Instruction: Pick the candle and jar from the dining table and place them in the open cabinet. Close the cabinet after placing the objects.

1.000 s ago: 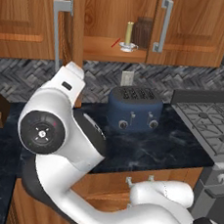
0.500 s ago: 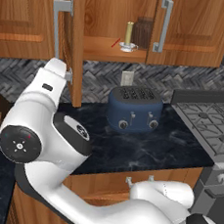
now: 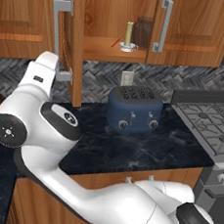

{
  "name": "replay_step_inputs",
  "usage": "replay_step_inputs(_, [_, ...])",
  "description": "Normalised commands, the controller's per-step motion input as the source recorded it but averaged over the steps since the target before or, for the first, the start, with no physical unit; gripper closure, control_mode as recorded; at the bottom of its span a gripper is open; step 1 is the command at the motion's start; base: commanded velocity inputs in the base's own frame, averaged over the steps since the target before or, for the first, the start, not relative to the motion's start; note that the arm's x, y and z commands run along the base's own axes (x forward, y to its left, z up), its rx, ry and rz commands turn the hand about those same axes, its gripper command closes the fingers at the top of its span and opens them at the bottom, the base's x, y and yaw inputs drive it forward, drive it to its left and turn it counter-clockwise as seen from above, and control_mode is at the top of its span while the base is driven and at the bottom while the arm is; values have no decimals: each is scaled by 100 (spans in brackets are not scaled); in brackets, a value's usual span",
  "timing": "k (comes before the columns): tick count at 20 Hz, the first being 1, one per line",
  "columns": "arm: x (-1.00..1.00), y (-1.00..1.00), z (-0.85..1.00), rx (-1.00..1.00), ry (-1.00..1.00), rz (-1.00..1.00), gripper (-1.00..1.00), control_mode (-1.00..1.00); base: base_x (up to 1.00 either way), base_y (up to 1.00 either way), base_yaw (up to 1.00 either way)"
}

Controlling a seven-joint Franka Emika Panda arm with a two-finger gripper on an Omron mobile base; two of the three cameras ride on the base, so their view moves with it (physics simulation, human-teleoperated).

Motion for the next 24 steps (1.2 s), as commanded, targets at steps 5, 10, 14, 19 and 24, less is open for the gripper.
replay_step_inputs(5, [15,-2,0,-7,0,-21,-100,-100,0,0,0])
replay_step_inputs(10, [1,-20,0,-3,1,-20,-100,-100,0,0,0])
replay_step_inputs(14, [0,-35,0,-1,1,-19,-100,-100,0,0,0])
replay_step_inputs(19, [6,-60,-2,-5,0,-8,-100,-100,0,0,0])
replay_step_inputs(24, [1,-96,-6,-3,0,5,-100,-100,0,0,0])
